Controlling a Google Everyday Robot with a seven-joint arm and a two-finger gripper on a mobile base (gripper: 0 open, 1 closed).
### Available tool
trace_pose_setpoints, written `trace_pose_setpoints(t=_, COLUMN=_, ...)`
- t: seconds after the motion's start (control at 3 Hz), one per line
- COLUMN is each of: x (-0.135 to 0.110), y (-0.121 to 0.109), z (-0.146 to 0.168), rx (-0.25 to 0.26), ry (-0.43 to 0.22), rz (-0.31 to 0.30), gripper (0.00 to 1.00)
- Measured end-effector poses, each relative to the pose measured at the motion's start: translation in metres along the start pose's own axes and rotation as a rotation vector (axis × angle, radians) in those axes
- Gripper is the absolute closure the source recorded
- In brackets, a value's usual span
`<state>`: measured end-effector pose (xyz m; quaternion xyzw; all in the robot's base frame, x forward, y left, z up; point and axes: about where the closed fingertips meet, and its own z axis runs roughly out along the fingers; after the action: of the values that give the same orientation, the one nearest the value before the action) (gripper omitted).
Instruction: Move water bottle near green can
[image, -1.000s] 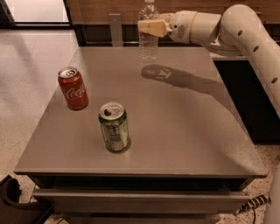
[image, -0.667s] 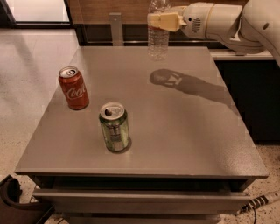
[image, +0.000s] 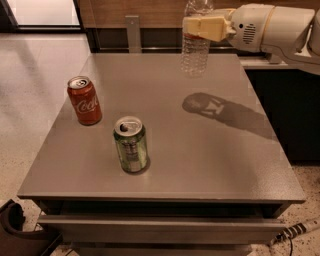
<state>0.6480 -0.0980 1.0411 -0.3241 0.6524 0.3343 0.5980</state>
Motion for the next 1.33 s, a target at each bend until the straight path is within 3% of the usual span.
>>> trace_pose_setpoints(t=0.33, x=0.022, y=0.047, z=-0.03, rx=-0.016, ry=-0.018, rz=-0.005, gripper=1.0)
trace_pose_setpoints(t=0.67, x=0.041, y=0.076, z=-0.046, rx=-0.031, ry=-0.034, rz=-0.021, gripper=1.0)
trace_pose_setpoints(t=1.0, x=0.065, y=0.105, z=-0.057, rx=-0.079, ry=-0.036, rz=-0.04, gripper=1.0)
trace_pose_setpoints(t=1.33, x=0.097, y=0.138, z=-0.064, rx=-0.183, ry=-0.029, rz=-0.052, gripper=1.0)
